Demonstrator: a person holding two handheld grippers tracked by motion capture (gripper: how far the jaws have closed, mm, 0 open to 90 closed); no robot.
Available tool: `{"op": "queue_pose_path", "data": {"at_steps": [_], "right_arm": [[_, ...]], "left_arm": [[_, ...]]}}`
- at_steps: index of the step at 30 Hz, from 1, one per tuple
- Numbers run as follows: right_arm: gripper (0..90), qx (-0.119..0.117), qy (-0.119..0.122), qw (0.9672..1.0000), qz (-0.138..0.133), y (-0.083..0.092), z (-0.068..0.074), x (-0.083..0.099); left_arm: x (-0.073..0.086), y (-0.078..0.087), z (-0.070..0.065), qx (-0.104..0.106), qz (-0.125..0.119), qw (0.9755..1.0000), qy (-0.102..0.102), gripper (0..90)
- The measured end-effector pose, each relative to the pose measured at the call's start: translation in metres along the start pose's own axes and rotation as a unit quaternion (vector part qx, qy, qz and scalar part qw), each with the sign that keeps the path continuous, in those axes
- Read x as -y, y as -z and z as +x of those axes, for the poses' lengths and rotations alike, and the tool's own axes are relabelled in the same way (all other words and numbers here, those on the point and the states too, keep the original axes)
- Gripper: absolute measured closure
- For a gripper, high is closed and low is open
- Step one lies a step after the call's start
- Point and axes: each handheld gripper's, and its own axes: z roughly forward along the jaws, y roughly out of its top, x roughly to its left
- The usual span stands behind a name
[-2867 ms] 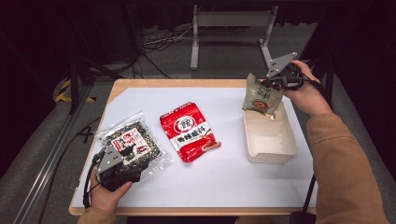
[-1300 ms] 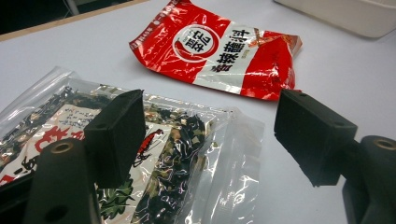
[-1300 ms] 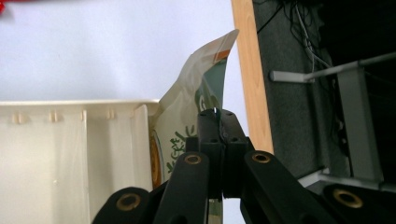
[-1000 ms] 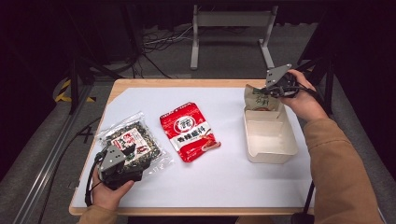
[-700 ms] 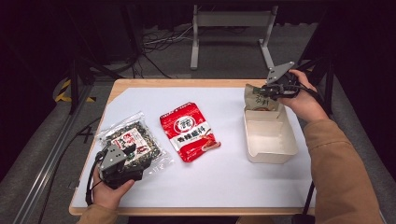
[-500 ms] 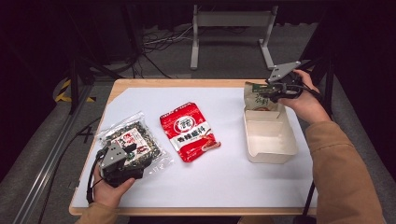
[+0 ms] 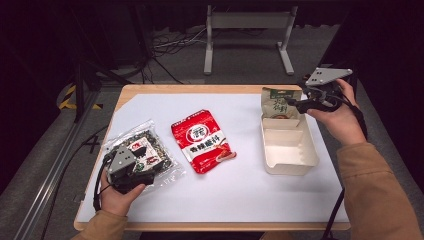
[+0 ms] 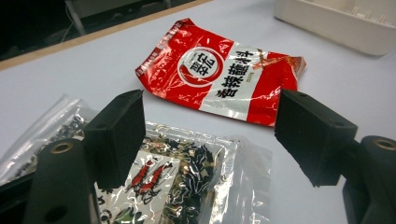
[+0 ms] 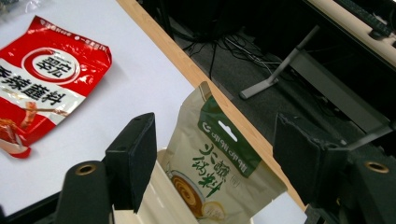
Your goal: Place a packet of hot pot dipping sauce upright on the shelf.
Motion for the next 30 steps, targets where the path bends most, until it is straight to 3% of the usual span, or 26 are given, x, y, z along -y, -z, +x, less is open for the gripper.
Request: {"op": "queue_pose_path", "data": {"at_steps": [4,15,24,29,30], "right_arm": [[28.9,-0.004,-0.029,0.9995,-0.012,0.012,0.007,-0.001],[29.0,-0.016,-0.075,0.9964,-0.037,0.029,0.038,0.004],[30.2,-0.043,-0.087,0.9936,-0.057,0.028,0.063,-0.005],[32.5,-0.045,-0.089,0.9926,-0.069,0.029,0.074,-0.008],[32.5,-0.045,-0.088,0.9928,-0.069,0.029,0.077,-0.008]], "left_arm": [[-0.006,0.003,0.001,0.008,-0.004,1.0000,-0.001,25.2],[-0.003,0.006,0.007,0.001,-0.009,0.9999,0.006,25.3],[0.000,0.014,0.013,-0.006,-0.014,0.9997,0.017,25.3],[-0.005,0.013,0.016,0.016,-0.003,0.9998,0.013,22.8],[-0.009,0.009,0.015,0.024,0.019,0.9995,0.004,21.2]]}}
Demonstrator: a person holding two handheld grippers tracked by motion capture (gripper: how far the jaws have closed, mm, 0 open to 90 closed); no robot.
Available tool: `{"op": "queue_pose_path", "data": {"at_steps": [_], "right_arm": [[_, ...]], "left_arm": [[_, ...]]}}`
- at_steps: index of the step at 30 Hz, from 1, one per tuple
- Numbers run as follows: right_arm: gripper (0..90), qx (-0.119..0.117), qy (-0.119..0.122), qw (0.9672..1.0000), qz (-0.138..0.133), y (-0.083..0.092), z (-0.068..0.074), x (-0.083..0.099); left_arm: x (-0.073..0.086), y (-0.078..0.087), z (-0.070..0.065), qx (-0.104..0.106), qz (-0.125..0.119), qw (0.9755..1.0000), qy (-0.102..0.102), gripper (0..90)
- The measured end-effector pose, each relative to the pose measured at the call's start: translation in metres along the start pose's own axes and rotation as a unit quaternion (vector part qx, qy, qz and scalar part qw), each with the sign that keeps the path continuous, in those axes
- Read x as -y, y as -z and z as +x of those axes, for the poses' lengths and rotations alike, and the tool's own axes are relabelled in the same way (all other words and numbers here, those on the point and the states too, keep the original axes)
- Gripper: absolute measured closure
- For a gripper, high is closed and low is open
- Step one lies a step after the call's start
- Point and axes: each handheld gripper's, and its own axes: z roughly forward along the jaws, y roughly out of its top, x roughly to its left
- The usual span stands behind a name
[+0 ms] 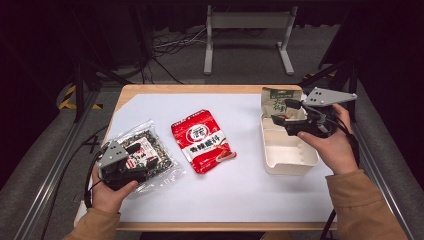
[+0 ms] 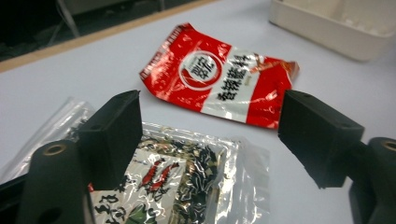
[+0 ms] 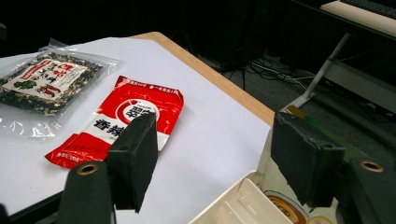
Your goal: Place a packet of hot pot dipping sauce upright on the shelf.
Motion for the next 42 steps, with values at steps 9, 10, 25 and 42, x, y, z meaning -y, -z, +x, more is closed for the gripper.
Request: {"op": "queue_pose_path", "data": {"at_steps": [9,10,25,42], "right_arm": [[32.4,-0.015,-0.003,0.9998,-0.011,-0.001,0.020,0.014],[32.4,-0.015,-0.003,0.9998,-0.011,-0.001,0.020,0.014],[32.9,-0.066,-0.059,0.9950,-0.046,-0.001,0.038,0.034],[29.2,-0.063,-0.057,0.9957,-0.037,0.000,0.038,0.041]], "left_arm": [[-0.021,-0.016,0.011,0.004,0.035,0.9989,0.030,17.5],[-0.021,-0.016,0.011,0.004,0.035,0.9989,0.030,17.5],[-0.053,-0.084,0.057,0.010,0.058,0.9959,0.069,21.7],[-0.051,-0.136,0.076,-0.045,0.093,0.9911,0.084,21.0]]}}
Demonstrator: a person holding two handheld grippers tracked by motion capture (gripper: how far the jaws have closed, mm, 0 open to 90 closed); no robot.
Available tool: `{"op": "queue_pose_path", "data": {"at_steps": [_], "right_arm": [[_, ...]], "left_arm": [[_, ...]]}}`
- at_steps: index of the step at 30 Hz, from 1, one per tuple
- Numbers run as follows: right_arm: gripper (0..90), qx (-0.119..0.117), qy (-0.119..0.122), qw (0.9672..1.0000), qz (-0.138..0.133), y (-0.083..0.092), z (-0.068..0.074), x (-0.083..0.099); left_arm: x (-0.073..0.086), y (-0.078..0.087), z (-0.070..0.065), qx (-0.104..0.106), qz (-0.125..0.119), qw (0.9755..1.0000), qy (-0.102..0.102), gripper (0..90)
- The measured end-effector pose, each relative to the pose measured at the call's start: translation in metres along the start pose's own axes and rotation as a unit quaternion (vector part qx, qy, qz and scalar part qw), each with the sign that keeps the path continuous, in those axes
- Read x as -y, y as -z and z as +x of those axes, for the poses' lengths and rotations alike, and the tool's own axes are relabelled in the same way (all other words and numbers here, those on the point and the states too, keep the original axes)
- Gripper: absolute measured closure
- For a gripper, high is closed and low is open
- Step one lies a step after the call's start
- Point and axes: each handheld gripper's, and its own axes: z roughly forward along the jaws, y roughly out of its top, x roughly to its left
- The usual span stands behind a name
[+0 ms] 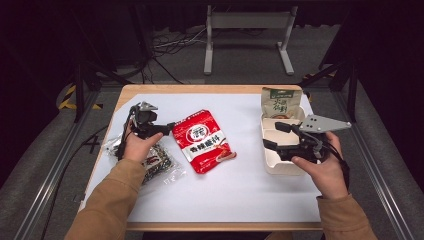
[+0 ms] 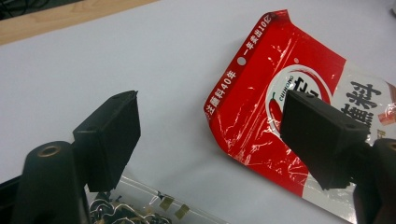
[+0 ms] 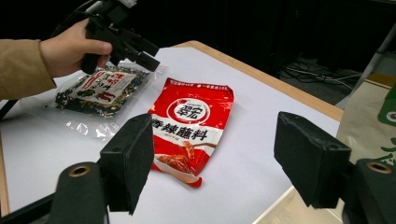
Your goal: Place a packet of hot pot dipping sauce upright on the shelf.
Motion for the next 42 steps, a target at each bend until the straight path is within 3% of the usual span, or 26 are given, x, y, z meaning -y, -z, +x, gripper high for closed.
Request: {"op": "queue_pose_path", "data": {"at_steps": [4,6,8,10,15,19,30,34,41,42], "right_arm": [[28.8,-0.002,0.005,1.0000,0.002,0.002,0.001,0.001],[28.8,-0.002,0.007,1.0000,0.000,0.002,0.001,0.001],[28.8,-0.001,0.008,1.0000,-0.005,0.006,0.000,0.000],[28.7,-0.001,0.006,1.0000,-0.008,0.007,-0.001,0.000],[28.2,-0.006,0.001,0.9999,-0.014,0.009,-0.001,0.000],[28.1,-0.008,0.004,0.9999,-0.010,0.007,0.000,0.000],[27.9,-0.015,0.005,0.9998,-0.008,0.005,0.002,0.000],[27.9,-0.015,0.005,0.9998,-0.008,0.005,0.002,0.001],[27.5,-0.026,-0.002,0.9997,0.000,0.003,0.003,0.003],[27.5,-0.026,-0.002,0.9997,0.000,0.003,0.003,0.003]], "left_arm": [[-0.005,-0.013,0.000,0.000,0.031,0.9995,-0.008,18.9],[-0.005,-0.017,0.001,0.001,0.030,0.9995,-0.004,19.0],[-0.006,-0.024,0.001,0.022,0.033,0.9992,0.008,19.1],[-0.005,-0.028,0.001,0.033,0.042,0.9986,0.008,19.2],[-0.003,-0.033,0.005,0.040,0.051,0.9977,0.019,18.8],[-0.001,-0.040,0.007,0.055,0.055,0.9962,0.040,19.8],[0.003,-0.053,0.008,0.066,0.074,0.9941,0.045,27.3],[0.005,-0.058,0.010,0.074,0.080,0.9924,0.058,26.9],[0.006,-0.064,0.006,0.100,0.089,0.9898,0.049,25.5],[0.006,-0.064,0.005,0.109,0.091,0.9886,0.052,26.1]]}}
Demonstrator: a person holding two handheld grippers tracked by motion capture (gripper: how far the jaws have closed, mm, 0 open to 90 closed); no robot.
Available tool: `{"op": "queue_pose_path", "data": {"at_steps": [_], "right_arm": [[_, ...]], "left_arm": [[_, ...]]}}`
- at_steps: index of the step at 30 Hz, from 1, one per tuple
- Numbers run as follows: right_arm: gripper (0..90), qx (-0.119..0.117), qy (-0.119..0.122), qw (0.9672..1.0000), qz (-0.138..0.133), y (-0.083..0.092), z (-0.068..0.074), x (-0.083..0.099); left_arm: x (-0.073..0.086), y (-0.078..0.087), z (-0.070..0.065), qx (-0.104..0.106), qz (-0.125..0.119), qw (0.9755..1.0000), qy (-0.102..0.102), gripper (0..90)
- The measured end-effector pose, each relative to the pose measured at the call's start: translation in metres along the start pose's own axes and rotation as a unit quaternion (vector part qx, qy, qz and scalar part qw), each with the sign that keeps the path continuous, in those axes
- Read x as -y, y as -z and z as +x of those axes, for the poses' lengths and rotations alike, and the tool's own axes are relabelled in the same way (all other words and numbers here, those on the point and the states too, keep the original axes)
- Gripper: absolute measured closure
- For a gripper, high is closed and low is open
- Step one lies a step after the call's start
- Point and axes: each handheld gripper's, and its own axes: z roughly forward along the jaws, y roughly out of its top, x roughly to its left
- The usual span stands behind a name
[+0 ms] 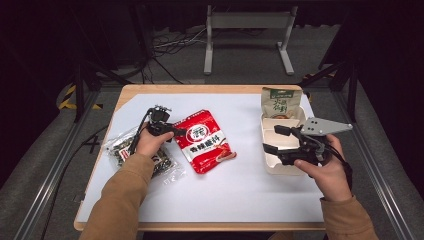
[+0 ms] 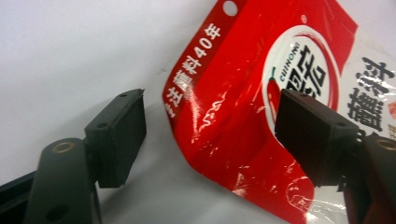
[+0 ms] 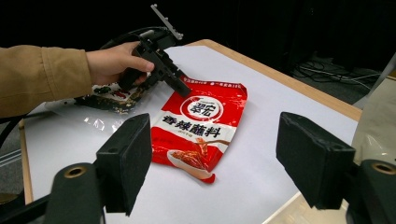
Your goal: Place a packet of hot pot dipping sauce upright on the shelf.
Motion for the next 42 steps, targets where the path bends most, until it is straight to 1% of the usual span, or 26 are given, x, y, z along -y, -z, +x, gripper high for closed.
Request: {"op": "queue_pose_path", "data": {"at_steps": [1,2,3,6,9,11,13,14,16,18,19,21,23,24,25,26,29,30,32,33,34,35,36,37,40,42], "right_arm": [[27.5,-0.001,-0.001,1.0000,0.000,0.000,0.000,0.000],[27.5,-0.001,-0.001,1.0000,0.000,0.000,0.000,0.000],[27.5,-0.003,-0.003,1.0000,-0.001,0.001,0.000,0.000],[27.5,-0.002,-0.003,1.0000,0.000,0.001,0.001,0.000],[27.5,-0.003,-0.004,1.0000,0.001,0.000,0.001,0.000],[27.9,-0.005,-0.001,1.0000,0.001,-0.001,0.001,0.000],[27.9,-0.015,-0.002,0.9999,-0.001,-0.002,0.002,0.000],[28.2,-0.018,-0.001,0.9998,-0.002,-0.002,0.002,0.000],[28.7,-0.018,-0.001,0.9998,-0.003,-0.002,0.002,0.000],[28.8,-0.019,-0.001,0.9998,-0.003,-0.003,0.002,0.000],[28.9,-0.021,-0.002,0.9998,-0.002,-0.003,0.002,0.000],[29.1,-0.023,-0.003,0.9997,0.000,-0.005,0.003,0.001],[29.4,-0.025,-0.001,0.9997,0.001,-0.005,0.004,0.000],[29.4,-0.027,-0.001,0.9996,0.001,-0.006,0.005,0.000],[29.4,-0.028,0.000,0.9996,0.001,-0.006,0.005,0.000],[29.4,-0.029,0.000,0.9996,0.000,-0.006,0.005,0.000],[29.6,-0.029,-0.001,0.9996,0.001,-0.006,0.004,0.001],[29.9,-0.029,-0.001,0.9996,0.001,-0.006,0.004,0.001],[31.4,-0.029,-0.001,0.9996,0.001,-0.005,0.003,0.002],[31.4,-0.029,-0.001,0.9996,0.001,-0.005,0.003,0.002],[33.4,-0.029,0.001,0.9996,0.003,-0.005,0.003,0.002],[34.6,-0.033,-0.003,0.9994,0.003,-0.005,0.002,0.003],[36.2,-0.034,-0.006,0.9994,0.003,-0.005,0.001,0.003],[37.8,-0.034,-0.007,0.9994,0.004,-0.004,0.001,0.003],[41.6,-0.025,0.001,0.9996,0.010,-0.004,0.000,0.004],[42.5,-0.029,-0.002,0.9996,0.008,-0.004,0.000,0.004]], "left_arm": [[0.000,0.000,0.000,0.000,0.000,1.0000,0.000,26.1],[0.000,0.000,-0.001,0.009,0.001,1.0000,-0.003,26.1],[0.000,0.000,-0.005,0.028,0.005,0.9996,-0.011,26.7],[0.000,0.003,-0.012,0.032,0.003,0.9991,-0.027,25.1],[-0.001,0.006,-0.015,0.039,-0.005,0.9988,-0.029,26.3],[0.000,0.011,-0.016,0.041,-0.014,0.9984,-0.036,27.9],[0.000,0.014,-0.017,0.042,-0.016,0.9981,-0.041,31.2],[0.000,0.016,-0.017,0.045,-0.015,0.9979,-0.044,35.2],[0.001,0.019,-0.017,0.054,-0.018,0.9973,-0.046,40.6],[0.001,0.020,-0.018,0.055,-0.018,0.9972,-0.048,47.2],[0.001,0.019,-0.019,0.055,-0.014,0.9970,-0.053,47.2],[0.002,0.016,-0.022,0.056,-0.002,0.9967,-0.059,51.5],[0.002,0.011,-0.024,0.046,0.013,0.9965,-0.069,54.0],[0.002,0.008,-0.026,0.038,0.019,0.9968,-0.068,55.2],[0.002,0.004,-0.027,0.030,0.024,0.9967,-0.072,56.3],[0.002,0.003,-0.027,0.025,0.022,0.9971,-0.068,58.8],[0.001,0.002,-0.025,0.018,0.025,0.9981,-0.053,73.5],[0.001,0.002,-0.025,0.014,0.020,0.9984,-0.050,78.0],[0.000,0.003,-0.024,0.016,0.018,0.9986,-0.046,81.9],[0.000,0.003,-0.024,0.016,0.018,0.9986,-0.046,84.3],[0.000,0.004,-0.024,0.016,0.018,0.9985,-0.049,84.3],[-0.002,0.008,-0.024,0.020,0.011,0.9984,-0.051,88.0],[-0.002,0.011,-0.025,0.026,0.006,0.9986,-0.047,88.6],[-0.003,0.015,-0.026,0.037,0.003,0.9982,-0.048,88.8],[-0.005,0.022,-0.030,0.041,-0.006,0.9973,-0.060,89.1],[-0.006,0.027,-0.034,0.046,-0.012,0.9966,-0.068,89.2]]}}
